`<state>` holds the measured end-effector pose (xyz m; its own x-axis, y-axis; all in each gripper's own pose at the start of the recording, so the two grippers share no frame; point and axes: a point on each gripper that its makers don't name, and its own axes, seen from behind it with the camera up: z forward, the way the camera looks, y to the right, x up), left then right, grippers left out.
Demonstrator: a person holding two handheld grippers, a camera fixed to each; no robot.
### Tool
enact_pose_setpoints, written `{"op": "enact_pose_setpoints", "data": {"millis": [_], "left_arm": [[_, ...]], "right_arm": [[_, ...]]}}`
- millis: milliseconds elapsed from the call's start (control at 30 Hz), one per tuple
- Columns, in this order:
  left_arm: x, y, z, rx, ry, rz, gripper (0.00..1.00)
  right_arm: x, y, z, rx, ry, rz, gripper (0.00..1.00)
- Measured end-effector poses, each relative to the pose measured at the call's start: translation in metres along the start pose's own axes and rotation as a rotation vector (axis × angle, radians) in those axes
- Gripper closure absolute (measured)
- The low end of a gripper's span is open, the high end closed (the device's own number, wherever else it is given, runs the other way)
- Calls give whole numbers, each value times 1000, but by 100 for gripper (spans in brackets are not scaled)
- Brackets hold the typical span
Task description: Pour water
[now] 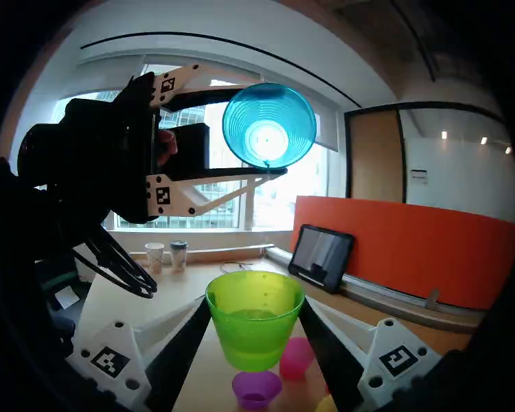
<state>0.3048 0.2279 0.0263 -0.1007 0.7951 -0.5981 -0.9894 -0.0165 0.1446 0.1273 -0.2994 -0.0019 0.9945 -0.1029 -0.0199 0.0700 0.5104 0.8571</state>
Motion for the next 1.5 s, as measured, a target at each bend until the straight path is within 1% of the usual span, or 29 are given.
{"op": "enact_pose_setpoints", "data": {"millis": [300,467,600,667,700,800,933,1033,1167,1400,1500], "left_arm": [[-2,-5,-1,1,0,-7,15],[-5,-7,0,0,-2,-26,15],[-9,-9,0,2,-6,-53,15],[-12,-7,1,-2,-9,-89,15],[-13,-7,1,-4,-9,-108,15],[-15,-4,1,-13,-4,-187,15],[-18,-4,2,-18,-7,-304,15],[-21,-5,2,-20,-10,-402,15],[-26,-7,3,-23,-10,-546,15],[-38,-7,0,-27,-31,-764,15],[-42,-7,0,-33,-37,-864,15]], "right_arm": [[1,0,-1,-2,2,-1,10],[2,0,-2,-3,3,-3,10],[2,0,-2,-5,3,-3,10],[2,0,-2,-7,3,-4,10],[2,1,-2,-8,4,-4,10],[2,2,-3,-9,5,-4,9],[3,3,-4,-13,7,-3,10],[3,5,-4,-16,9,-2,10],[5,6,-5,-17,14,1,10],[8,6,-7,-22,19,-1,10],[10,8,-8,-26,25,2,10]]}}
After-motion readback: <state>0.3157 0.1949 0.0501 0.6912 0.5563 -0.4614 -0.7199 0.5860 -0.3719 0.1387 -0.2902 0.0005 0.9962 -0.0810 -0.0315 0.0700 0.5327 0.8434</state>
